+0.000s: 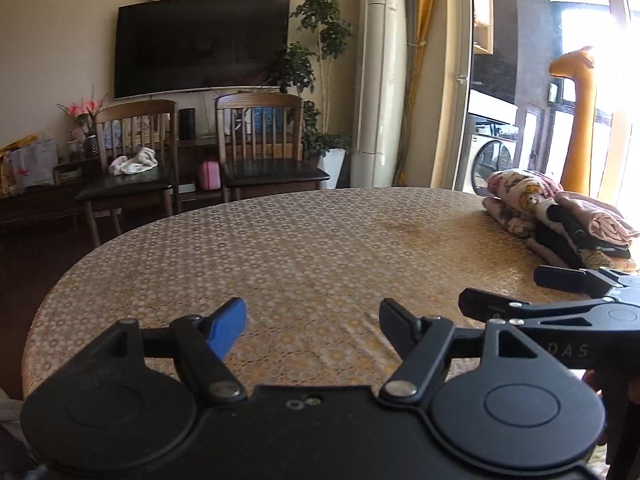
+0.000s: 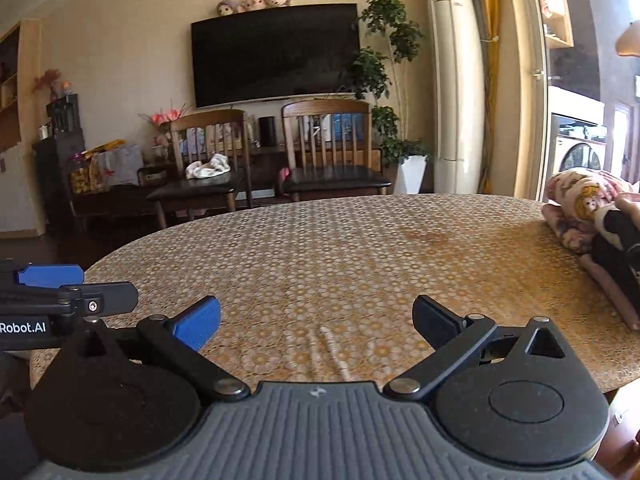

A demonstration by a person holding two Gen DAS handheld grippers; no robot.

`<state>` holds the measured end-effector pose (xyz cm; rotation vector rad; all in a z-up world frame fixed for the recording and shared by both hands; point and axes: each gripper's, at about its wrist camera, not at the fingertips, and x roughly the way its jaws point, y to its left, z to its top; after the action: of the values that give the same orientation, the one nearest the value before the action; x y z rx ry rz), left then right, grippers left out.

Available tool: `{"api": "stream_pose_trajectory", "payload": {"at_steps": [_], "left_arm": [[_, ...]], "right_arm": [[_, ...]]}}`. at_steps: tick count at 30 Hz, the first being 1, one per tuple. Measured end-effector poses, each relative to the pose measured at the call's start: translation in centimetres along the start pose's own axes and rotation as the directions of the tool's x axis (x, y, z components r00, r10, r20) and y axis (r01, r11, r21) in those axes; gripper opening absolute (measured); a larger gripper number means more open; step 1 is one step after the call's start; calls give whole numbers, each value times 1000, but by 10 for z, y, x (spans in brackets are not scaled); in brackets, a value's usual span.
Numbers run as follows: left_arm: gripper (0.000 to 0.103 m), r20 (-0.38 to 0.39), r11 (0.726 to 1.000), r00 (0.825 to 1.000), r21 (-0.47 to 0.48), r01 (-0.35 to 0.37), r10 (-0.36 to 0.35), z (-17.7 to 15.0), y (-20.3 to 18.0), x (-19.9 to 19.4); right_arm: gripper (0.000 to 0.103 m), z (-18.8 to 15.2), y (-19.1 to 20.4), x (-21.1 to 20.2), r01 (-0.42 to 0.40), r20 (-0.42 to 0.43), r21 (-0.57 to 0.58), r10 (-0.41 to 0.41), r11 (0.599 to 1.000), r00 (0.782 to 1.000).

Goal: Fold clothes

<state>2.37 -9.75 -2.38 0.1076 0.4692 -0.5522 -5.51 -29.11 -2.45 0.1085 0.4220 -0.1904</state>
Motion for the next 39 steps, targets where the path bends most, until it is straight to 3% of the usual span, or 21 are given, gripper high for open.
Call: {"api": "stream_pose_trajectory", "payload": {"at_steps": [5,13,20,39], "left_arm": [[103,32,991,992,-41,-124,126,-5,36,-12],[103,15,954,956,-66,-292,294,-7,78,-21],[103,2,948,950,-53,-313,313,-9,81,-21],[103,-56,960,959,-37,-279,277,-18,70,-7]], "right_arm": [[103,2,40,14,-96,-22,-52,95,994,995],[103,-1,77,30,-181,-35,-63,179,982,983],[103,-10,84,38,-201,-71,-56,197,978,978],[103,-36,64,30,-188,-82,5,187,982,979]]}}
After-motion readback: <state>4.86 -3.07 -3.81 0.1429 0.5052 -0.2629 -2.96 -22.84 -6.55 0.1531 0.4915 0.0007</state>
